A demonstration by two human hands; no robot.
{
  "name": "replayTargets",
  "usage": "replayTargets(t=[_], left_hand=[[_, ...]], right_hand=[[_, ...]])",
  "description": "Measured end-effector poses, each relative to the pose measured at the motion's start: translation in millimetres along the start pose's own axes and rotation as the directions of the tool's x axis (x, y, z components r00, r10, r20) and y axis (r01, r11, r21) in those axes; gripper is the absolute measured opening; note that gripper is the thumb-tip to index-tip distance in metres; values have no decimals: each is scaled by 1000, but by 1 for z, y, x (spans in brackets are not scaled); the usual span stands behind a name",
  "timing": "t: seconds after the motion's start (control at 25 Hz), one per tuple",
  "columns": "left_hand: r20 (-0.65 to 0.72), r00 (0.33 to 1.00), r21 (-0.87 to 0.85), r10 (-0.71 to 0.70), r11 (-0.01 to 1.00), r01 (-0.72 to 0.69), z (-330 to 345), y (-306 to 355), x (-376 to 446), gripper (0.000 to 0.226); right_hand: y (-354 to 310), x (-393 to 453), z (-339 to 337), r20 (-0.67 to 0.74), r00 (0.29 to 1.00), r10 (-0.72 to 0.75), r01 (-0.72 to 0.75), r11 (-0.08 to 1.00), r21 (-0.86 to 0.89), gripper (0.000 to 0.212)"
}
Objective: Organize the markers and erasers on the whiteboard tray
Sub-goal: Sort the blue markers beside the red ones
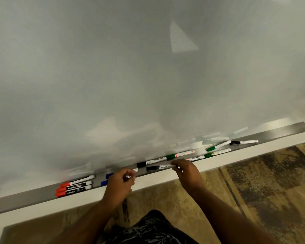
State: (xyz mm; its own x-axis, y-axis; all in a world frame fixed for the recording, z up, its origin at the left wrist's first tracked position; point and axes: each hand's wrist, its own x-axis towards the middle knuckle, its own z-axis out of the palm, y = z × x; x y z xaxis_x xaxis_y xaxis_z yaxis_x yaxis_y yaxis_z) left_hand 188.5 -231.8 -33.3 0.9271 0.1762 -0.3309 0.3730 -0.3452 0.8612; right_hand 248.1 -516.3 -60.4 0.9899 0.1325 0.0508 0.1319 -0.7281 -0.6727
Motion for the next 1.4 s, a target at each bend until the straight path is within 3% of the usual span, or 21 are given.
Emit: replayTargets(t=[0.2,0.4,0.68,0.84,1.04,1.2,1.28,1.4], left_hand=[[25,998,7,-54,999,53,-11,-9,-18,17],[111,991,49,-75,996,70,-17,-13,-23,18],[212,976,29,-43,999,37,-32,-4,1,29],[284,959,54,-17,999,2,-28,-1,16,30],[351,936,80,-15,997,-14,-10,5,22,30],[330,944,61,-13,998,-8,8,13,26,20],[303,953,38,-25,999,14,17,17,24,22],[273,962,4,-25,1000,25,30,25,15,25]], right_hand=[[6,6,-6,-6,999,35,-36,998,-45,22],[-2,9,-5,40,999,-23,30,981,-191,23],[-17,-4,2,86,993,75,-39,931,-363,46],[-23,-12,-2,23,991,129,-115,942,-315,45],[-11,-35,-16,-58,961,272,-278,927,-253,30],[13,-29,-40,-104,938,330,-346,906,-243,27],[23,-17,-52,-90,953,289,-303,909,-288,31],[31,7,-64,68,985,158,-114,894,-434,39]])
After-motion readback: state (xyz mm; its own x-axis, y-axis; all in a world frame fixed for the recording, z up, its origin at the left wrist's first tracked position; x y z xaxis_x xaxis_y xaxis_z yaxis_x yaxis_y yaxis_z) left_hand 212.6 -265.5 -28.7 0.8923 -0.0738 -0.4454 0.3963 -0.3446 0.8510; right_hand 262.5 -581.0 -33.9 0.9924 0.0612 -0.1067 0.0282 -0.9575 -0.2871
